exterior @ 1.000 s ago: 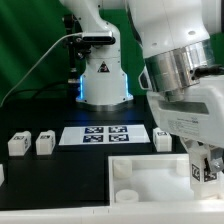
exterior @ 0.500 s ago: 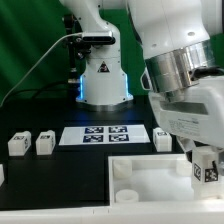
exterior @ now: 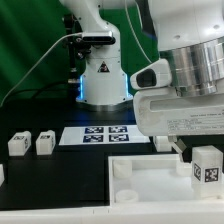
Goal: Assemble one leg
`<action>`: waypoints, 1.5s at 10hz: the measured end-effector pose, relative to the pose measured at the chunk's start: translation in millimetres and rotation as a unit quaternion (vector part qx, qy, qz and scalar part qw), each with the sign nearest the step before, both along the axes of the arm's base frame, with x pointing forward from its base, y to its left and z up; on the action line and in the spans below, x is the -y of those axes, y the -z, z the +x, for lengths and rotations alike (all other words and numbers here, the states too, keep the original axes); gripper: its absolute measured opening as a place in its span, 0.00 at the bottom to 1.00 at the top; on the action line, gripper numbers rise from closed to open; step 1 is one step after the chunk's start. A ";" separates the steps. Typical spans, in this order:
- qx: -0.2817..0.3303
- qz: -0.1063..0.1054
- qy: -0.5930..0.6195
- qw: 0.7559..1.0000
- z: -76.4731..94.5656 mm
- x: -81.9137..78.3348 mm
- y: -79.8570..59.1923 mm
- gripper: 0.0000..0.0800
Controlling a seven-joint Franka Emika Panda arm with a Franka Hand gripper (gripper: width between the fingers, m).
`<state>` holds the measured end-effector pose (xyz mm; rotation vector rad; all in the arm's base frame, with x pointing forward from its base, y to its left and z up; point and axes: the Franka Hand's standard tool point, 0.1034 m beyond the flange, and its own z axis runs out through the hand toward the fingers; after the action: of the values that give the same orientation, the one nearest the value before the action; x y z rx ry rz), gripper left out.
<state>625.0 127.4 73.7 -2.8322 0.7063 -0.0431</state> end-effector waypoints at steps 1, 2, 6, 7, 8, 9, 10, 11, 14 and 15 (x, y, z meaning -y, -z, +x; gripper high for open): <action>0.008 -0.007 -0.044 0.999 -0.1 -0.8 -0.2 0.81; 0.025 -0.039 -0.142 0.989 -0.3 -5.1 -1.1 0.81; 0.060 -0.089 -0.368 0.923 3.6 4.5 -3.0 0.81; 0.060 -0.089 -0.368 0.924 3.1 2.6 -2.9 0.81; 0.060 -0.088 -0.365 0.925 3.0 1.9 -2.8 0.69; 0.059 -0.088 -0.358 0.928 3.2 2.5 -2.9 0.47; 0.059 -0.088 -0.357 0.928 3.6 4.1 -2.8 0.47; 0.056 -0.087 -0.335 0.937 3.7 5.8 -2.5 0.37; 0.031 -0.064 -0.157 0.985 6.3 12.8 -2.0 0.37; 0.022 -0.053 -0.084 0.995 6.5 15.1 -1.0 0.37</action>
Offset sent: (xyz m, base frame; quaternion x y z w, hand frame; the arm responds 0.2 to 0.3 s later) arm 0.0066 -0.0070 0.0084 -0.1241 0.0258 -0.3259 0.9369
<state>631.5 112.3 74.7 -2.9720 0.4672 -0.1178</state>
